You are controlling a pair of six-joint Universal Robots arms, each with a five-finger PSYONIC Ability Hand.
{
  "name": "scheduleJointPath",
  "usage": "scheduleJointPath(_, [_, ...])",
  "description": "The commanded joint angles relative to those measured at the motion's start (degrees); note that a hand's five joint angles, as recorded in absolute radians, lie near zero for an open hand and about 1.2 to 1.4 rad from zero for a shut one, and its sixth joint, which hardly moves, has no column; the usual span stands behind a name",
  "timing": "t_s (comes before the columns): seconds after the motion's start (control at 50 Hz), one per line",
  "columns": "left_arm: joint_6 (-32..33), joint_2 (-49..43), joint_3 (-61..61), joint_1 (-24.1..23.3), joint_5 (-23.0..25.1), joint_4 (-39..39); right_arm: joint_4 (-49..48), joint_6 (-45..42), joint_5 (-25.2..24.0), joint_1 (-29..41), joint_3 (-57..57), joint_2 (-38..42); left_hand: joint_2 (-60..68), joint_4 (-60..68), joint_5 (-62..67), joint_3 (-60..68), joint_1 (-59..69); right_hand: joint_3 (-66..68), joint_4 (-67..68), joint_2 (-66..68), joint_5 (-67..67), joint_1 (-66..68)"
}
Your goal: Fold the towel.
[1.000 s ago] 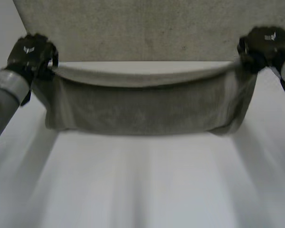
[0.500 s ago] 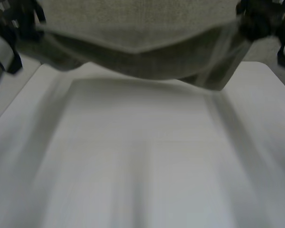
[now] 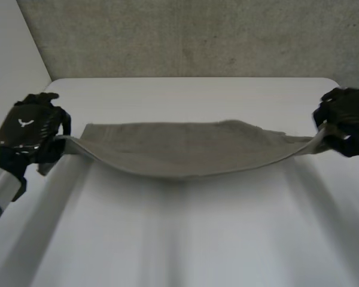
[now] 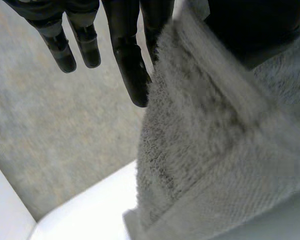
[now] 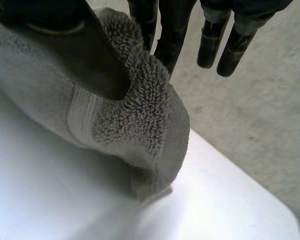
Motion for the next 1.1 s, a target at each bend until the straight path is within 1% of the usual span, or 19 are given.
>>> scheduleJointPath(0.02, [-0.23, 5.82, -1.16, 3.46, 5.34, -2.99, 3.14, 0.42, -4.40, -4.33, -3.41, -0.71, 2.89, -3.76, 3.54, -3.31, 4.81, -3.02, -4.35, 5.25, 3.59, 3.99])
scheduleJointPath(0.08, [-0.14, 3.89, -0.02, 3.11, 5.08, -2.64, 2.97, -0.20, -3.35, -3.37, -5.24, 5.32, 2.89, -3.76, 3.54, -3.31, 4.81, -3.02, -4.35, 5.25, 3.59, 3.99])
scheduleJointPath(0.1, [-0.06, 1.28, 1.11, 3.02, 4.99, -2.64, 3.23, -0.29, -1.34, -2.14, -7.34, 8.58, 2.89, -3.76, 3.54, -3.31, 4.81, -3.02, -4.35, 5.25, 3.59, 3.99])
scheduleJointPath(0.12, [-0.06, -1.88, 2.86, 2.93, 4.99, -2.64, 3.23, -0.29, -1.32, -2.13, -7.36, 8.61, 2.89, -3.76, 3.54, -3.31, 4.81, -3.02, -4.35, 5.25, 3.59, 3.99])
scheduleJointPath(0.16, [-0.06, -5.30, 4.88, 2.76, 4.99, -2.64, 3.84, -0.46, 4.10, 1.89, -11.48, 15.34, 2.89, -3.76, 3.54, -3.31, 4.81, -3.02, -4.35, 5.25, 3.59, 3.99])
scheduleJointPath(0.18, [-0.06, -5.34, 4.90, 2.76, 4.99, -2.64, 3.84, -0.46, 4.13, 1.91, -11.50, 15.38, 2.89, -3.76, 3.54, -3.31, 4.81, -3.02, -4.35, 5.25, 3.59, 3.99])
scheduleJointPath(0.2, [-0.06, -8.64, 6.90, 2.23, 4.90, -2.90, 3.76, -0.90, 6.83, 4.26, -13.15, 18.42, 2.89, -3.76, 3.54, -3.31, 4.81, -3.02, -4.35, 5.25, 3.59, 3.99])
scheduleJointPath(0.22, [-0.06, -12.07, 9.10, 1.36, 4.73, -2.99, 3.76, -0.90, 6.85, 4.28, -13.17, 18.45, 2.89, -3.76, 3.54, -3.31, 4.81, -3.02, -4.35, 5.25, 3.59, 3.99])
scheduleJointPath(0.24, [-0.06, -12.11, 9.12, 1.35, 4.73, -2.99, 3.58, -1.51, 9.03, 5.85, -14.73, 20.89, 2.89, -3.76, 3.54, -3.31, 4.81, -3.02, -4.35, 5.25, 3.59, 3.99])
scheduleJointPath(0.26, [0.12, -15.76, 11.64, 0.22, 4.29, -3.08, 3.67, -2.39, 10.79, 6.91, -16.05, 23.09, 2.89, -3.76, 3.54, -3.31, 4.81, -3.02, -4.35, 5.25, 3.59, 3.99])
scheduleJointPath(0.32, [0.38, -21.75, 16.04, -2.42, 2.89, -3.51, 2.97, -3.45, 12.39, 7.44, -17.38, 26.44, 2.89, -3.76, 3.54, -3.31, 4.81, -3.02, -4.35, 5.25, 3.59, 3.99])
scheduleJointPath(0.5, [1.09, -33.36, 26.68, -4.10, 0.78, -4.92, -2.38, -1.35, 13.09, 9.11, -19.05, 31.54, 2.89, -3.76, 3.54, -3.31, 4.81, -3.02, -4.35, 5.25, 3.59, 3.99])
scheduleJointPath(0.6, [1.61, -36.45, 30.13, -4.98, -0.46, -5.89, -7.22, 1.81, 14.23, 10.52, -20.89, 35.06, 2.89, -3.76, 3.54, -3.31, 4.81, -3.02, -4.35, 5.25, 3.59, 3.99])
scheduleJointPath(0.64, [2.84, -39.95, 34.32, -5.68, -2.65, -6.68, -8.63, 2.61, 15.11, 11.22, -22.56, 37.08, 2.89, -3.76, 3.54, -3.31, 4.81, -3.02, -4.35, 5.25, 3.59, 3.99])
scheduleJointPath(0.76, [6.18, -44.53, 39.34, -6.03, -4.15, -8.35, -9.34, 2.79, 16.70, 12.19, -25.47, 40.43, 2.89, -3.76, 3.54, -3.31, 4.81, -3.02, -4.35, 5.25, 3.59, 3.99])
scheduleJointPath(0.96, [7.50, -49.98, 45.32, -6.91, -4.68, -9.49, -9.60, 2.70, 20.03, 12.90, -31.62, 47.54, 2.89, -3.76, 3.54, -3.31, 4.81, -3.02, -4.35, 5.25, 3.59, 3.99])
scheduleJointPath(1.0, [8.21, -50.95, 46.47, -7.00, -5.12, -9.85, -9.60, 2.70, 20.56, 13.33, -32.23, 48.24, -0.96, -3.76, -0.31, -3.31, 0.96, -3.02, -4.35, 5.25, 3.59, 3.99])
scheduleJointPath(1.04, [10.30, -52.88, 48.57, -7.52, -5.38, -10.98, -9.60, 2.61, 20.83, 13.95, -32.68, 48.86, -11.51, -3.76, -10.85, -3.31, -9.58, -3.02, -4.35, 5.25, 3.59, 3.99])
scheduleJointPath(1.1, [11.72, -53.77, 49.55, -7.70, -5.47, -11.52, -10.13, 2.61, 21.36, 14.39, -33.38, 49.65, -14.25, -3.76, -13.60, -3.31, -12.32, -3.02, -4.35, 5.25, 3.59, 3.99])
